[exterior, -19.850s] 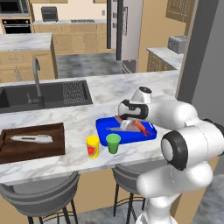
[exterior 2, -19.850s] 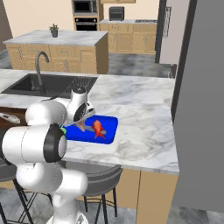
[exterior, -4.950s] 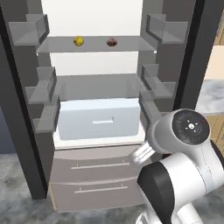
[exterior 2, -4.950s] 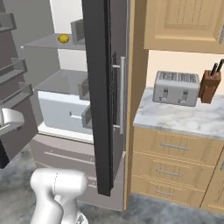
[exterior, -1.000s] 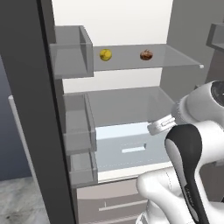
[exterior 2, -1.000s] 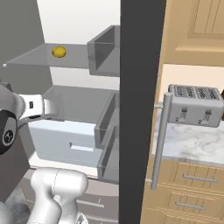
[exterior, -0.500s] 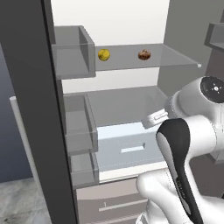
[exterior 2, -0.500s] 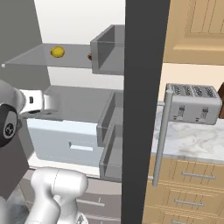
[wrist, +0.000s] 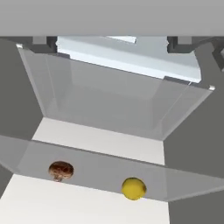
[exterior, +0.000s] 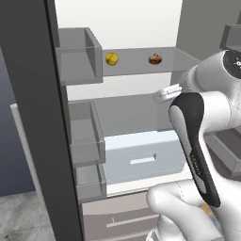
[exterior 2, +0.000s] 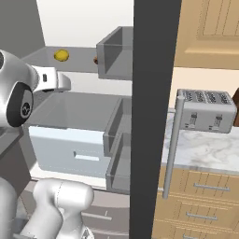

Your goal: Gather the lemon and mushroom from the fridge and place them on a tray on the dining counter. Then gather the steak and fish from the fridge and place them on the other tray.

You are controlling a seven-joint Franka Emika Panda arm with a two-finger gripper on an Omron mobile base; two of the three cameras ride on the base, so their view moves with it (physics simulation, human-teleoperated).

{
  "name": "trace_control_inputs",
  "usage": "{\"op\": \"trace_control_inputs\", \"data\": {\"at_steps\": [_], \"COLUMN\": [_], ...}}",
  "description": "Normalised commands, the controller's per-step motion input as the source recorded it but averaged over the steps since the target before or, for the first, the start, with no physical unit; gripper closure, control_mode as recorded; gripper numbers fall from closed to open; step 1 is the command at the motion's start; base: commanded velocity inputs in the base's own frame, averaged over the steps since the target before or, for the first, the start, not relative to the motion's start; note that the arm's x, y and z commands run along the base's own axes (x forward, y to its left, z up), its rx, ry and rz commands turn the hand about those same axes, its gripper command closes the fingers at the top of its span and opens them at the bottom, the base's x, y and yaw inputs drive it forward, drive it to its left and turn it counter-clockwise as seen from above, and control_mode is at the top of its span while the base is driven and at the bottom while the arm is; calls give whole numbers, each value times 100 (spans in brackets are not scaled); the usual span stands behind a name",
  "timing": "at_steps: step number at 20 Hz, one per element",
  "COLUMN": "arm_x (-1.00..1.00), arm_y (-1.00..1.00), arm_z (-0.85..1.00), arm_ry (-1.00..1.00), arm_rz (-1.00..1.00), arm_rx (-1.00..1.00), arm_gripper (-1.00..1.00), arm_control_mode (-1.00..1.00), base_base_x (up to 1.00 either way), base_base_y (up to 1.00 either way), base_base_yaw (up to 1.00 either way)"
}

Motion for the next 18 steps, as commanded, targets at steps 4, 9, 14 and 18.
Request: {"op": "trace_control_inputs", "data": {"at_steps": [4,9,14,18], "arm_x": [23,37,59,61], "arm_y": [-16,-7,-18,-15], "arm_z": [51,30,17,0], "arm_ry": [-9,-3,0,0], "arm_rz": [-6,-15,-10,-2], "arm_rx": [1,0,0,2], "arm_gripper": [-100,-100,-100,-100], "arm_control_mode": [-100,-100,-100,-100], "base_base_x": [0,0,0,0], "base_base_y": [0,0,0,0], "base_base_yaw": [0,0,0,0]}}
